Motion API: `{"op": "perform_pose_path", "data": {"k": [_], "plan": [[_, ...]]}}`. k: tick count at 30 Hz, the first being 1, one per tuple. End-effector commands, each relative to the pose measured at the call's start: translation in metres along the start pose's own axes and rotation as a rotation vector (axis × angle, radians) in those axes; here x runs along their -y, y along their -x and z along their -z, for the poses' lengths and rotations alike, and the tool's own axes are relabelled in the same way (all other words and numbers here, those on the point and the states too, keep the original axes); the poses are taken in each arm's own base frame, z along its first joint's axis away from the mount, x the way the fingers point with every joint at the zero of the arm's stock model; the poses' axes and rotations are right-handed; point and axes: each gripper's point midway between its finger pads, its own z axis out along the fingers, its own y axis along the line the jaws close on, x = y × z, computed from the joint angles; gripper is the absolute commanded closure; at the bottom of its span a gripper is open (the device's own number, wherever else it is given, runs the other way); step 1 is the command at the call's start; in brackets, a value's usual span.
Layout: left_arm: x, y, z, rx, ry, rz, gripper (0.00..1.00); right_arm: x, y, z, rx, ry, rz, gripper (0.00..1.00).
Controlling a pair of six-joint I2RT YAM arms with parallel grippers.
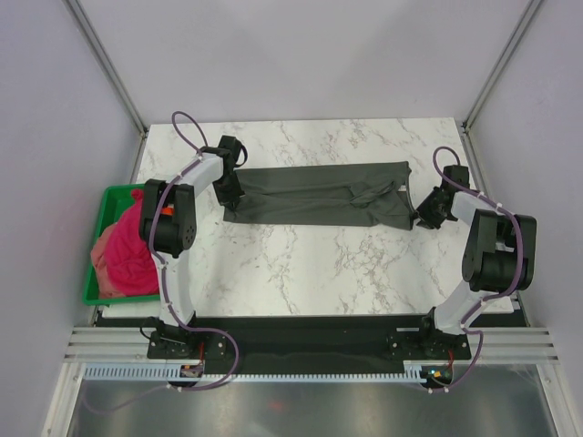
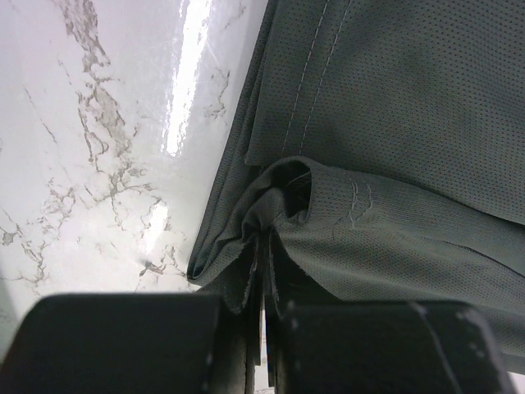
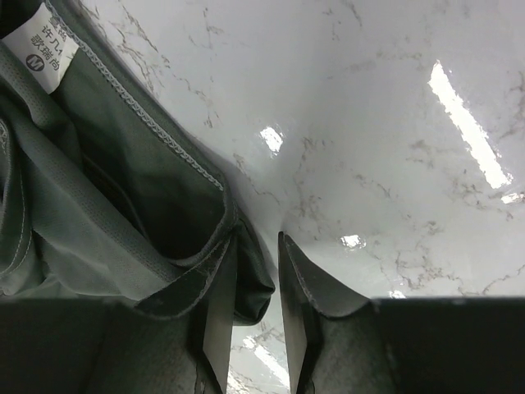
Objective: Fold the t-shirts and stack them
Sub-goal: Fold the tshirt
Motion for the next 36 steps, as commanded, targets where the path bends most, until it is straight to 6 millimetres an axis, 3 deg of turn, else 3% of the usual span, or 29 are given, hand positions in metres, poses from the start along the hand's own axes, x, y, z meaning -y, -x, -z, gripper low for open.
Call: {"op": "perform_pose_path", "data": {"k": [1, 6, 9, 10, 15, 19, 27, 30, 32, 33, 36], "plan": [[0.0, 0.013, 0.014, 0.05, -0.004, 0.009, 0.98, 0.003, -0.002, -0.009, 0.002, -0.007, 0.019, 0.65], [-0.001, 0.013, 0.015, 0.05, -0.007, 0.008, 0.98, 0.007, -0.004, -0.012, -0.009, -0.044, 0.027, 0.74], [-0.003, 0.016, 0.02, 0.063, -0.007, 0.008, 0.98, 0.013, -0.001, -0.01, -0.009, -0.093, 0.028, 0.98], [-0.006, 0.017, 0.021, 0.065, -0.006, 0.014, 0.98, 0.013, 0.001, -0.007, -0.008, -0.1, 0.028, 1.0], [-0.007, 0.02, 0.029, 0.078, -0.017, 0.017, 0.98, 0.021, 0.015, 0.014, 0.07, -0.176, 0.014, 1.0], [-0.012, 0.014, 0.027, 0.068, -0.007, 0.028, 0.98, 0.03, 0.009, 0.027, 0.073, -0.258, 0.029, 1.0], [-0.02, -0.01, 0.008, -0.005, 0.027, 0.041, 0.97, 0.03, -0.003, 0.02, 0.075, -0.267, 0.027, 1.0], [-0.019, -0.011, 0.01, -0.008, 0.022, 0.043, 0.89, 0.018, 0.003, 0.019, 0.07, -0.226, 0.072, 1.0], [-0.018, -0.01, 0.014, 0.0, 0.012, 0.042, 0.82, 0.017, 0.012, 0.026, 0.085, -0.244, 0.097, 0.93], [-0.017, -0.008, 0.017, 0.007, 0.004, 0.042, 0.72, 0.011, 0.023, 0.036, 0.106, -0.239, 0.107, 0.84], [-0.015, 0.001, 0.034, 0.049, -0.021, 0.038, 0.61, -0.001, 0.046, 0.06, 0.168, -0.229, 0.149, 0.73]]}}
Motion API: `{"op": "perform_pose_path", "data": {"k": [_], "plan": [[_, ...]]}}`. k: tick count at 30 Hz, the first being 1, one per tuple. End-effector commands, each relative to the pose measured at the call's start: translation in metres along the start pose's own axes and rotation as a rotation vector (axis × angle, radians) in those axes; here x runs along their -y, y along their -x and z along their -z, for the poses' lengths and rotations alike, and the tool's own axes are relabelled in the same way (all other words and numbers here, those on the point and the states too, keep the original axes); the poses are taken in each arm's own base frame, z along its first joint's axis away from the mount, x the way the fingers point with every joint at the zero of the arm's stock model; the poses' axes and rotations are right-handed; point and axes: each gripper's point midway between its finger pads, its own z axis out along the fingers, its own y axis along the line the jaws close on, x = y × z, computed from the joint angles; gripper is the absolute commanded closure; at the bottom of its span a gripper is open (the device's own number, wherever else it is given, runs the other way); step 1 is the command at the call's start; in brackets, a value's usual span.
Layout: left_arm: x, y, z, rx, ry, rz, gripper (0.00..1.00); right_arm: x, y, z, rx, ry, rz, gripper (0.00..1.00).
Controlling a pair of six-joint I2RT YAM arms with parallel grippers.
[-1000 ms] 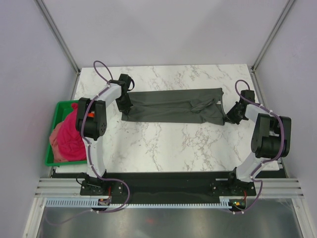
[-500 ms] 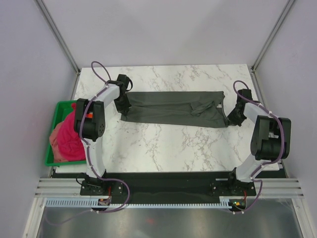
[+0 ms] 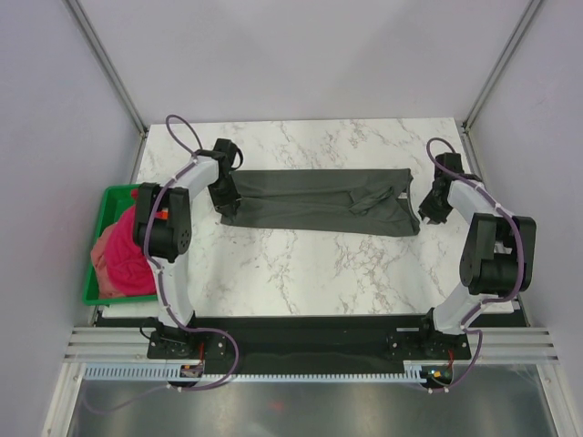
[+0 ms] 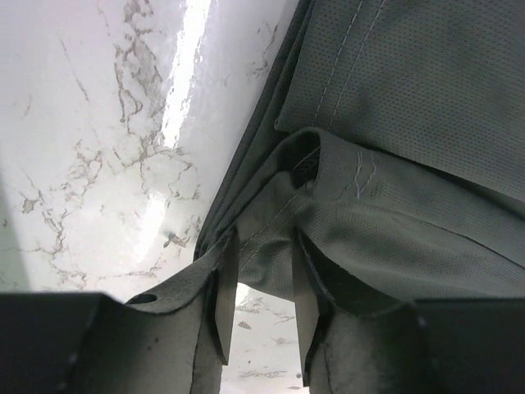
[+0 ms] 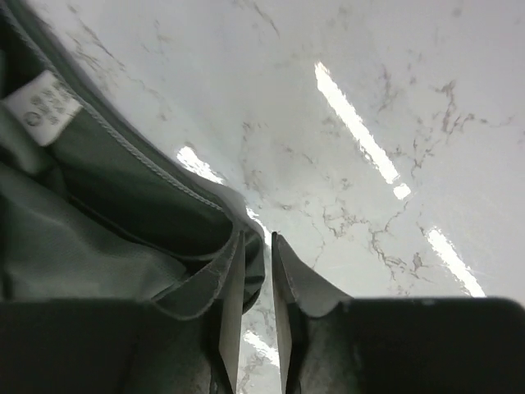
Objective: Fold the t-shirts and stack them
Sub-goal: Fold the tshirt
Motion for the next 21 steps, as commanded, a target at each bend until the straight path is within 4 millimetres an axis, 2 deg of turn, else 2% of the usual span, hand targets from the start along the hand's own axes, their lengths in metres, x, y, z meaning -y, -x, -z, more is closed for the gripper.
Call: {"op": "perform_pose_path", "data": {"k": [1, 2, 6, 8, 10, 11, 12, 13, 16, 17, 21], "plan": [[0.001, 0.014, 0.033, 0.072, -0.044, 0.006, 0.59, -0.01, 0.048, 0.04, 0.131, 0.02, 0.034, 0.72], [0.003, 0.016, 0.037, 0.079, -0.056, 0.004, 0.58, -0.015, 0.051, 0.044, 0.132, 0.037, 0.033, 0.71], [0.021, 0.023, 0.065, 0.102, -0.176, -0.007, 0.52, -0.059, 0.056, 0.055, 0.131, 0.154, 0.011, 0.64], [0.036, 0.02, 0.081, 0.092, -0.269, -0.037, 0.52, -0.077, 0.054, 0.057, 0.136, 0.16, -0.008, 0.62], [0.05, 0.014, 0.1, 0.091, -0.347, -0.066, 0.52, -0.091, 0.055, 0.053, 0.128, 0.164, -0.105, 0.6], [0.053, 0.012, 0.106, 0.094, -0.368, -0.078, 0.52, -0.101, 0.047, 0.049, 0.113, 0.165, -0.106, 0.58], [0.054, 0.006, 0.109, 0.091, -0.377, -0.089, 0.51, -0.109, 0.047, 0.05, 0.111, 0.176, -0.162, 0.57], [0.06, 0.001, 0.121, 0.101, -0.41, -0.112, 0.5, -0.113, 0.046, 0.047, 0.103, 0.176, -0.187, 0.56], [0.066, -0.016, 0.129, 0.094, -0.45, -0.144, 0.5, -0.129, 0.038, 0.039, 0.093, 0.181, -0.254, 0.54], [0.067, -0.019, 0.137, 0.107, -0.473, -0.153, 0.5, -0.13, 0.035, 0.033, 0.089, 0.169, -0.265, 0.54], [0.072, -0.037, 0.141, 0.107, -0.504, -0.19, 0.49, -0.14, 0.029, 0.021, 0.067, 0.155, -0.297, 0.52]]}}
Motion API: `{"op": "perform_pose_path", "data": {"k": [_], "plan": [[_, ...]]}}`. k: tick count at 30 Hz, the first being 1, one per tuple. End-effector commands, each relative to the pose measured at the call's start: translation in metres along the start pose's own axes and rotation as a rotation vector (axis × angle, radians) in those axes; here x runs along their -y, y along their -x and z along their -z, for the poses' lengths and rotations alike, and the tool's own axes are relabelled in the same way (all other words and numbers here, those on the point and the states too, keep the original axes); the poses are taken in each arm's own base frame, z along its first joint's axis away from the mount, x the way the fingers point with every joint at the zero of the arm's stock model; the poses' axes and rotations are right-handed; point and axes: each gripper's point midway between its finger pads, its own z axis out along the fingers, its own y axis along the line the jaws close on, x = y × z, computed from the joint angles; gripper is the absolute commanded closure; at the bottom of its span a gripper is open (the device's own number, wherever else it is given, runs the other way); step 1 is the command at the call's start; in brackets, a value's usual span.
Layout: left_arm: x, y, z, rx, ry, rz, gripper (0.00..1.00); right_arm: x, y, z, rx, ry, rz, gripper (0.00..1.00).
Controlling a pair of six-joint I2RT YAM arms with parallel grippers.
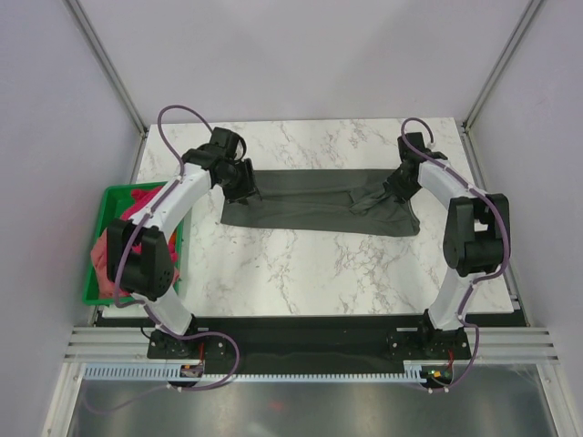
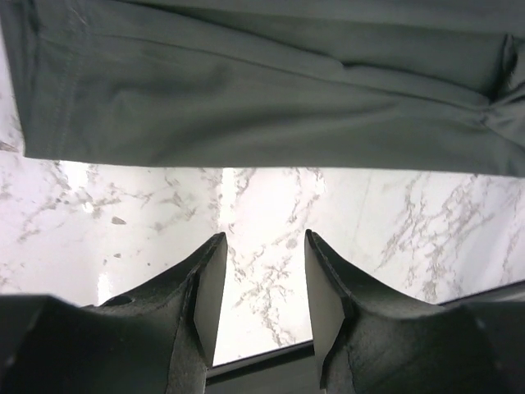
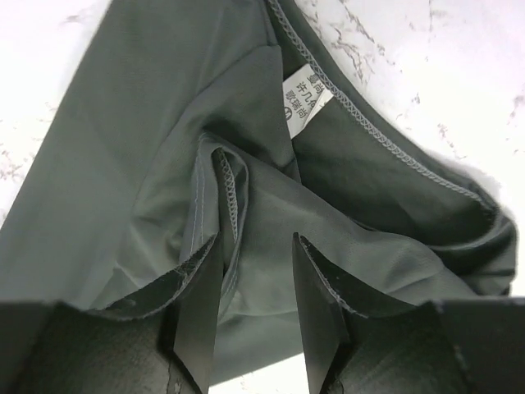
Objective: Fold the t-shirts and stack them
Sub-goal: Fold the tshirt
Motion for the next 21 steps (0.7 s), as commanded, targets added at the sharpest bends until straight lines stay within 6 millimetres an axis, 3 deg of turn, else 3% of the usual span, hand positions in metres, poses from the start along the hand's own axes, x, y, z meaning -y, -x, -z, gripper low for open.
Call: {"op": "perform_pose_path", "data": {"k": [1, 10, 21], "plan": [[0.013, -0.007, 0.009, 0.013, -0.079, -0.068, 0.49, -0.018, 0.008, -0.006, 0.034, 0.006, -0.119, 0.52], [0.003, -0.024, 0.0, -0.01, -0.078, -0.09, 0.49, -0.019, 0.002, -0.02, 0.074, -0.006, -0.152, 0.52], [0.003, -0.026, -0.003, -0.014, -0.08, -0.099, 0.49, -0.022, 0.001, -0.03, 0.094, -0.008, -0.162, 0.55]]}}
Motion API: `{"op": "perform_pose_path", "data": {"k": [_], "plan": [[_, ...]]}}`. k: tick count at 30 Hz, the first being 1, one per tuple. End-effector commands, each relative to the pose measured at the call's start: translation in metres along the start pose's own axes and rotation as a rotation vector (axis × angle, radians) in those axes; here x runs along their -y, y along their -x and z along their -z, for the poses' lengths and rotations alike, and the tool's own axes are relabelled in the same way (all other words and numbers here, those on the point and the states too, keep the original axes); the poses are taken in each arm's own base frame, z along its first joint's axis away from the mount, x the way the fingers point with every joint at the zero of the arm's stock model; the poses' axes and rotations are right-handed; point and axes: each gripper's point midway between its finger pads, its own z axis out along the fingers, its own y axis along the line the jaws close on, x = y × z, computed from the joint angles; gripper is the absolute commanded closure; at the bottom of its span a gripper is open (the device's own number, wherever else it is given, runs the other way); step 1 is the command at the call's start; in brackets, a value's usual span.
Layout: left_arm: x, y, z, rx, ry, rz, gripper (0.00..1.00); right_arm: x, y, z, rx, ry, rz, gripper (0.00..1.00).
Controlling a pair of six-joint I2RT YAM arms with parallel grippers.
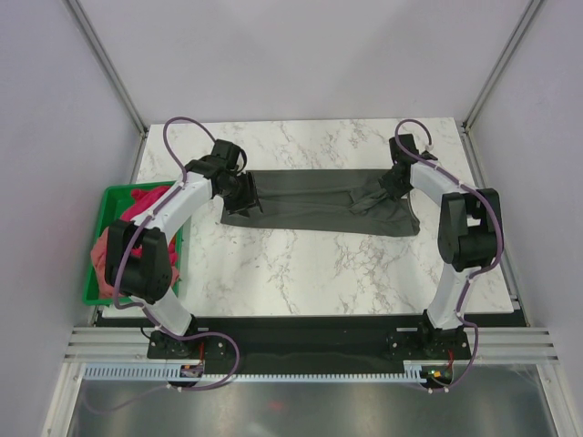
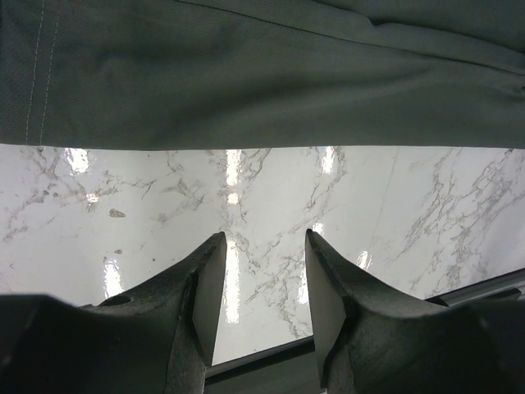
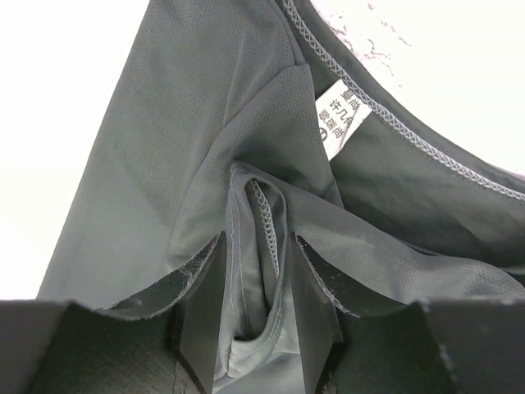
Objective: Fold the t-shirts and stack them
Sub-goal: Fold the tshirt
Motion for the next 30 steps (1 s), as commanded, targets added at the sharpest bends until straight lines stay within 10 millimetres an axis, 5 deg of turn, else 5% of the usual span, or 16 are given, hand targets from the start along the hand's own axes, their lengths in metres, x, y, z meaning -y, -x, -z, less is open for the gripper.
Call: {"op": "perform_pose_path", "data": {"k": [1, 9, 13, 15, 19, 30], "plan": [[0.009, 0.007, 0.011, 0.045, -0.046, -0.054, 0.49, -0.003, 0.003, -0.008, 0.033, -0.009, -0.021, 0.55], [0.01, 0.009, 0.014, 0.059, -0.049, -0.056, 0.49, 0.003, -0.002, -0.015, 0.019, -0.031, -0.027, 0.58], [0.009, 0.009, 0.013, 0.06, -0.047, -0.055, 0.49, -0.007, 0.007, -0.007, 0.069, -0.012, 0.01, 0.95], [0.008, 0.008, 0.011, 0.055, -0.044, -0.053, 0.49, -0.016, 0.011, 0.003, 0.122, 0.005, 0.066, 0.99], [0.01, 0.008, 0.01, 0.051, -0.054, -0.05, 0.49, -0.041, 0.007, 0.013, 0.156, 0.072, 0.158, 1.0], [0.003, 0.005, 0.002, 0.042, -0.02, -0.032, 0.49, -0.056, 0.002, 0.008, 0.192, 0.081, 0.244, 1.0]]}}
